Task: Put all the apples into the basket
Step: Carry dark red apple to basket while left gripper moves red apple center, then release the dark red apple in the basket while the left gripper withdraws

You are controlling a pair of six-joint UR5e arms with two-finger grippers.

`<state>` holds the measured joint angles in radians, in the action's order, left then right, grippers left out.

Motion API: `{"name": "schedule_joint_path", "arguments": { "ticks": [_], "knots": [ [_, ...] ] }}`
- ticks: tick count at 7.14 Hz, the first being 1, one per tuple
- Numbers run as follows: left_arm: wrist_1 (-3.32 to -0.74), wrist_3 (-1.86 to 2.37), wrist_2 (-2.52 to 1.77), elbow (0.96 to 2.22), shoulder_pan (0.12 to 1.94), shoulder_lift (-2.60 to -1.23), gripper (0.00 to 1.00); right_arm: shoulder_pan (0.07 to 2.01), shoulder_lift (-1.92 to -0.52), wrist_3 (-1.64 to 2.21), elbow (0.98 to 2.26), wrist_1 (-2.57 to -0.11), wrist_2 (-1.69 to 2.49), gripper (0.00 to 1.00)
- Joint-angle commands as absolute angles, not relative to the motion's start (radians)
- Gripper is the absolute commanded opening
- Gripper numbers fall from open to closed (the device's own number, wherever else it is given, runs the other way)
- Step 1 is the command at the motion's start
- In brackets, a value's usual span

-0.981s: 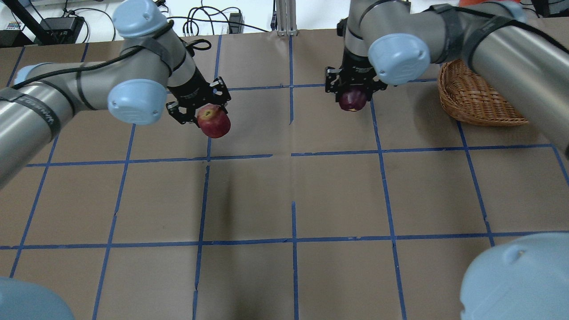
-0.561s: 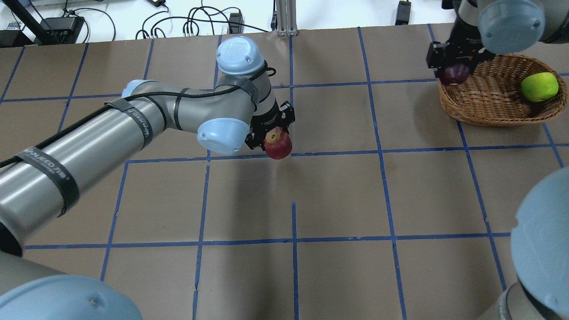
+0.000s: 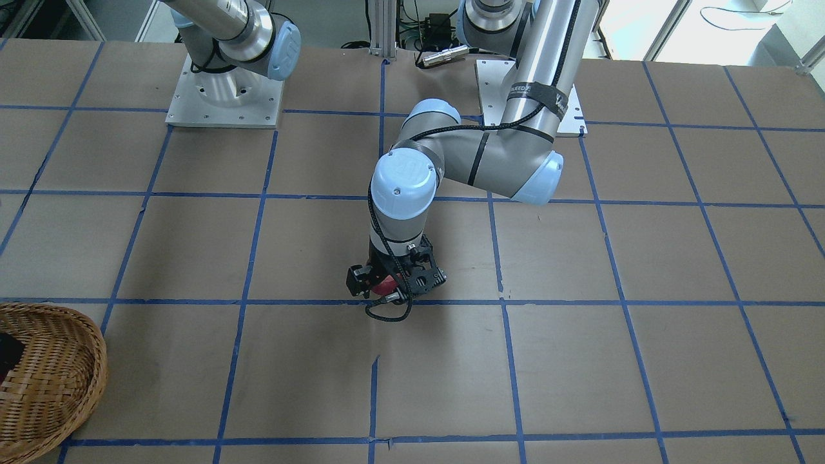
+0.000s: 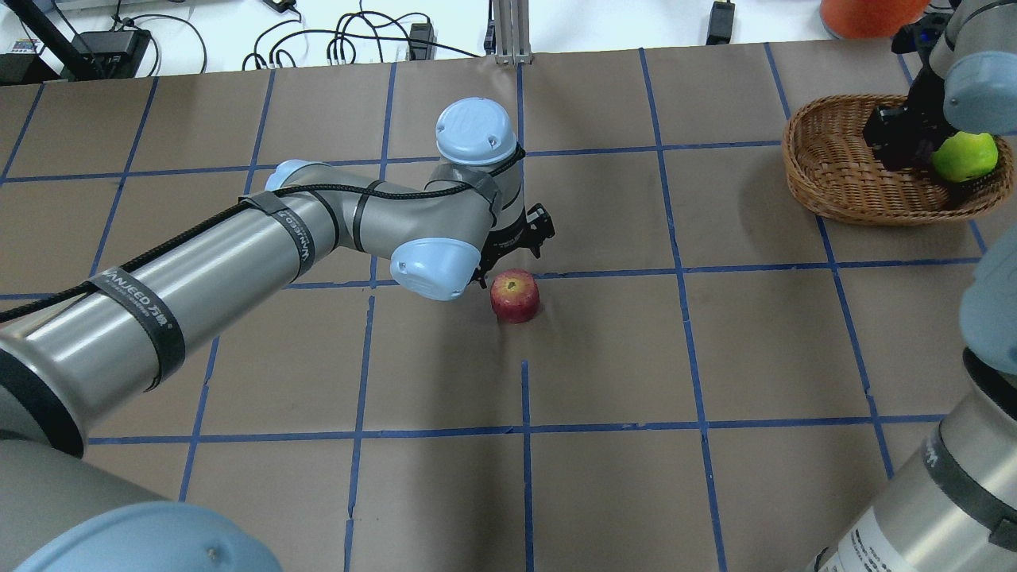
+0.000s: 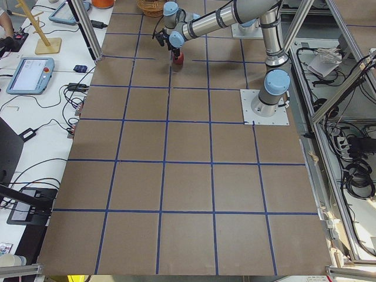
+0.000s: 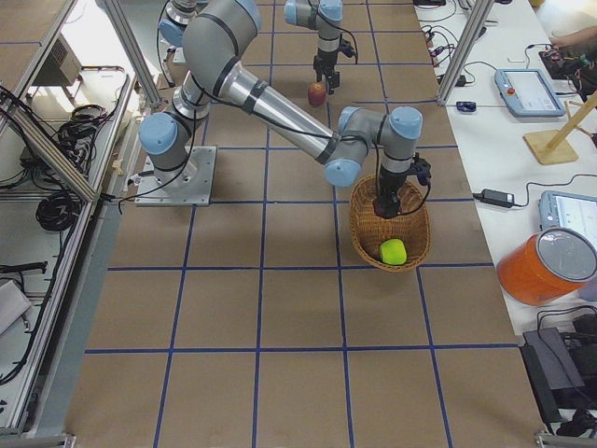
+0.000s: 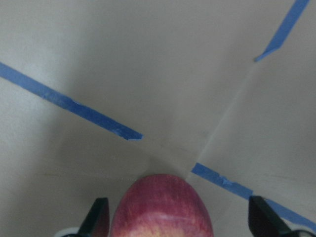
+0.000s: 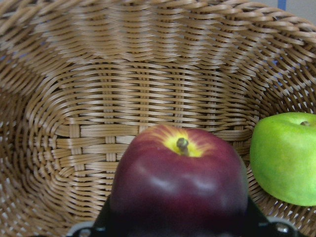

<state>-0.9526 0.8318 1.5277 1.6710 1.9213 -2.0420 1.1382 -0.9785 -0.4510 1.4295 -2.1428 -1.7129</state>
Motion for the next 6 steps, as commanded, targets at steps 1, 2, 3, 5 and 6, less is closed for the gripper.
{"name": "schedule_joint_path", "arguments": {
  "ticks": [1,2,3,5,6],
  "knots": [
    [-1.169,0.673,1.534,1.594,1.869,-1.924,1.00,1.100,-0.943,-0.457,1.433,-2.178,-1.710,0.27],
    [-1.321,0.550,1.539,1.560,1.833,-1.852,1.00,1.092,-0.936,-0.454,1.427,-2.180,-1.700,0.90],
    [-1.412,0.460,1.542,1.562,1.786,-1.785,1.00,1.092,-0.945,-0.456,1.424,-2.183,-1.700,1.00],
    [-1.507,0.234,1.545,1.577,1.709,-1.650,1.00,1.103,-0.969,-0.459,1.344,-2.046,-1.700,1.00],
    [-1.523,0.182,1.543,1.577,1.680,-1.602,1.00,1.144,-1.041,-0.450,1.316,-1.899,-1.692,1.00]
  ]
}}
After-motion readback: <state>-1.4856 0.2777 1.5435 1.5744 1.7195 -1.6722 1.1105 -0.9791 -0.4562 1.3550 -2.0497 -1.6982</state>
